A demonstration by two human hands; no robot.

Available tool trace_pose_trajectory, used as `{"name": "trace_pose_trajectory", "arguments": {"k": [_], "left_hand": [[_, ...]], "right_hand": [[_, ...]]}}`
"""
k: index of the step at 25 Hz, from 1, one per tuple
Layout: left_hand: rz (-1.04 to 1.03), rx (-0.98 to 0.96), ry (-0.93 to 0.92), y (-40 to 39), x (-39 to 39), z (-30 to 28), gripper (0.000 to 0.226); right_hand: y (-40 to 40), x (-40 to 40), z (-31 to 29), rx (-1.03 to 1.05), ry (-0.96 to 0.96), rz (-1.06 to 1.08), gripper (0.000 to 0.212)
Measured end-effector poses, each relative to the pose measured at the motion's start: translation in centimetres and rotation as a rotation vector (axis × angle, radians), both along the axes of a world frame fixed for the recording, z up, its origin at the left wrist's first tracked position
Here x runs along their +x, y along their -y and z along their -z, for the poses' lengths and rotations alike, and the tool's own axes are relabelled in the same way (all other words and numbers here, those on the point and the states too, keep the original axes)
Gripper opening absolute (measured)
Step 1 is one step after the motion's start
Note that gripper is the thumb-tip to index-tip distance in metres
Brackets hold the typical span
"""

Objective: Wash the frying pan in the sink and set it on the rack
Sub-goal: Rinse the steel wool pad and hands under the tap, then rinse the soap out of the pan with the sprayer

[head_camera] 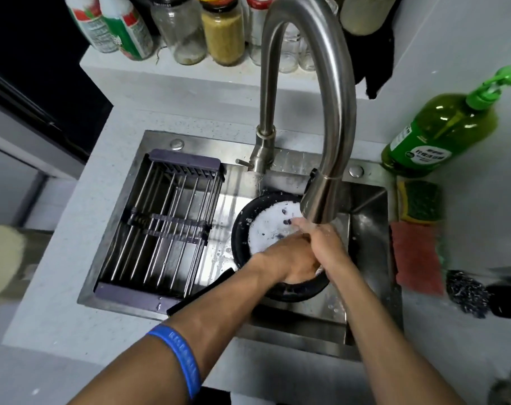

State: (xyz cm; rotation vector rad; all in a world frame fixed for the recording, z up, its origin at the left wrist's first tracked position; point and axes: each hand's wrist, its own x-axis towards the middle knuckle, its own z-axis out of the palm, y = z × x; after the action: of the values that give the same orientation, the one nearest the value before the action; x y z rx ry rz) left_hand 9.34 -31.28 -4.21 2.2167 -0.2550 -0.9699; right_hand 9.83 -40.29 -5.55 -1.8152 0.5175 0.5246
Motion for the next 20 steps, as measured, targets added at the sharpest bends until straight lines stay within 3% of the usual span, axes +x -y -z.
{"name": "trace_pose_trajectory", "arguments": {"k": [3,6,8,9,11,12,14,17,20], "left_hand": [[-0.280,-0.340,-0.095,-0.9,-0.4,0.1,0.028],[-0.843,-0.656,-0.292,-0.7,-3.0,0.8,0.026],[-1.106,-0.717,-0.331,-1.7,-4.9,1.5,0.034],[-1.099,-0.597,-0.229,-3.2,-5.9,1.9,0.036],[-0.828,-0.155,0.083,-7.6,-8.2,3.5,0.028],[-0.634,0.090,0.196,-9.6,-9.3,4.4,0.020],[-0.349,0.429,0.206,-12.5,-10.8,5.8,0.025],[-0.269,0.527,0.118,-13.8,-11.0,7.0,0.031],[-0.256,0.502,0.126,-14.2,-10.4,7.8,0.025]], "right_hand": [[-0.2,-1.9,-0.1,0.144,0.136,0.091,0.028],[-0.4,-5.2,-1.6,0.341,0.144,0.021,0.026],[1.3,-4.8,-4.2,0.496,0.118,0.032,0.018],[2.2,-4.0,-6.0,0.502,0.140,0.061,0.032],[3.8,-2.0,-9.6,0.257,0.333,-0.051,0.063],[4.1,-1.5,-11.5,0.066,0.479,-0.194,0.051],[3.4,-0.4,-13.6,-0.398,0.637,-0.347,0.015],[1.4,1.5,-14.4,-0.618,0.636,-0.358,0.032],[0.9,2.2,-12.9,-0.664,0.535,-0.381,0.015]]}}
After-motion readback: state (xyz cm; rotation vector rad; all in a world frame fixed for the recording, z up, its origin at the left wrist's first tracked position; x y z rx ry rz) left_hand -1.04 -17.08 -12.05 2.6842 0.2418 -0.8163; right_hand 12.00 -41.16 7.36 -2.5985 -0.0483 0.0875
